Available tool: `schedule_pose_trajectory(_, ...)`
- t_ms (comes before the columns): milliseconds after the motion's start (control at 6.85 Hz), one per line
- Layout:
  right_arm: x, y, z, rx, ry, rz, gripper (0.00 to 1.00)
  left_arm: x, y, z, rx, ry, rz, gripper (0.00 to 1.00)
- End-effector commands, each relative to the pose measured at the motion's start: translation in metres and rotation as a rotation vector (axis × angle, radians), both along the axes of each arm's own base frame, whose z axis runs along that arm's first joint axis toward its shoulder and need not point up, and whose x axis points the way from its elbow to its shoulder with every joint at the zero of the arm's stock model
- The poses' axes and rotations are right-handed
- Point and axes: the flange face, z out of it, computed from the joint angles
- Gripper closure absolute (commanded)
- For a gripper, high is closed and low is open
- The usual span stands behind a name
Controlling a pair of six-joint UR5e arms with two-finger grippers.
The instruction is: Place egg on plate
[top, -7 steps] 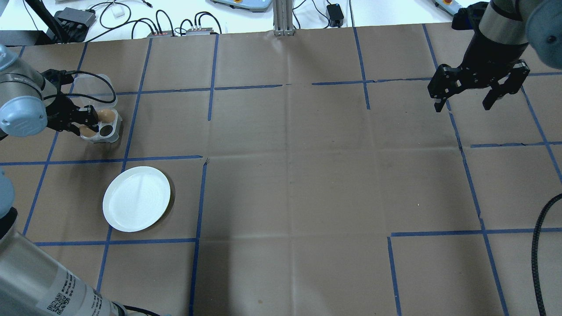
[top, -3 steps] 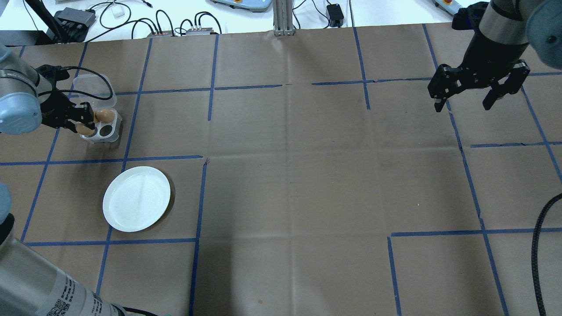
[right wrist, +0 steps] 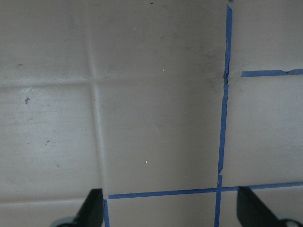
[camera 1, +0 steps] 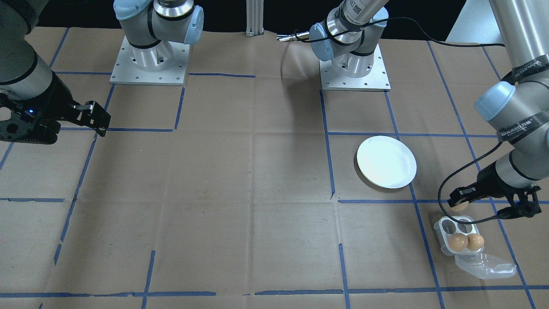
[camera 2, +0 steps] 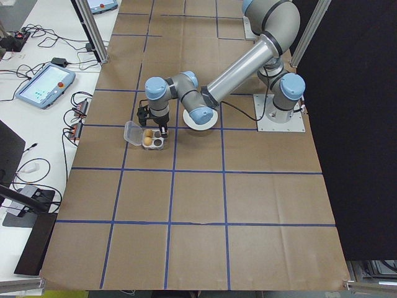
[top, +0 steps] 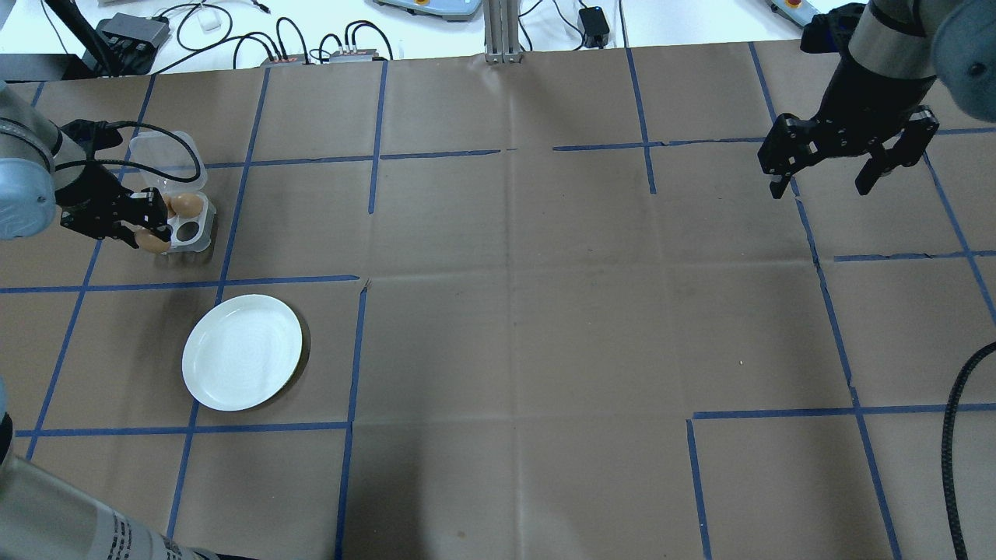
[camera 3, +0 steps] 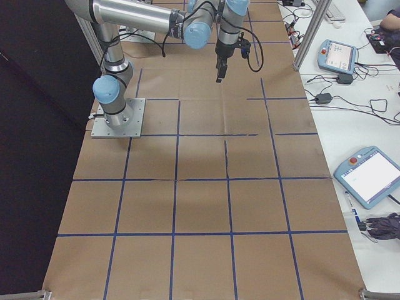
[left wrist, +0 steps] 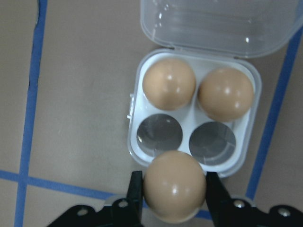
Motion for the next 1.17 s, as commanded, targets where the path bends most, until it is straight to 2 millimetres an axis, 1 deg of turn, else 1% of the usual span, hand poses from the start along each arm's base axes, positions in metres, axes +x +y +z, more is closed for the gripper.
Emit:
schedule_pose_trajectory(0, 0.000, 0.000, 0.000, 0.000, -0.001, 0.000, 0.00, -0.042, 0.039, -0.005, 0.114, 0.130, 0.039, 0.80)
schedule_pose_trajectory(146, 0.000, 0.000, 0.000, 0.000, -0.001, 0.000, 0.00, -0.063, 0.057, -0.013, 0.200, 0.183, 0.032, 0.80)
schedule_pose_trajectory(292, 0.000, 0.000, 0.000, 0.000, -0.001, 0.000, 0.00, -0.076, 0.078, -0.023, 0.299, 0.231, 0.056, 0.80)
schedule_pose_trajectory(438, 0.000, 0.000, 0.000, 0.000, -0.001, 0.000, 0.00, -0.081, 0.088, -0.027, 0.346, 0.256, 0.063, 0.80)
schedule_pose_trajectory(584, 0.000, 0.000, 0.000, 0.000, -0.001, 0.000, 0.00, -0.081, 0.089, -0.028, 0.351, 0.257, 0.063, 0.38)
schedule_pose_trajectory(730, 0.000, 0.000, 0.000, 0.000, -0.001, 0.000, 0.00, -0.080, 0.086, -0.026, 0.338, 0.250, 0.067, 0.17)
schedule_pose_trajectory(876, 0.000, 0.000, 0.000, 0.000, -0.001, 0.000, 0.00, -0.074, 0.079, -0.020, 0.311, 0.236, 0.072, 0.04)
schedule_pose_trajectory(1022, 0.000, 0.000, 0.000, 0.000, -0.001, 0.000, 0.00, -0.059, 0.058, -0.006, 0.216, 0.190, 0.068, 0.01)
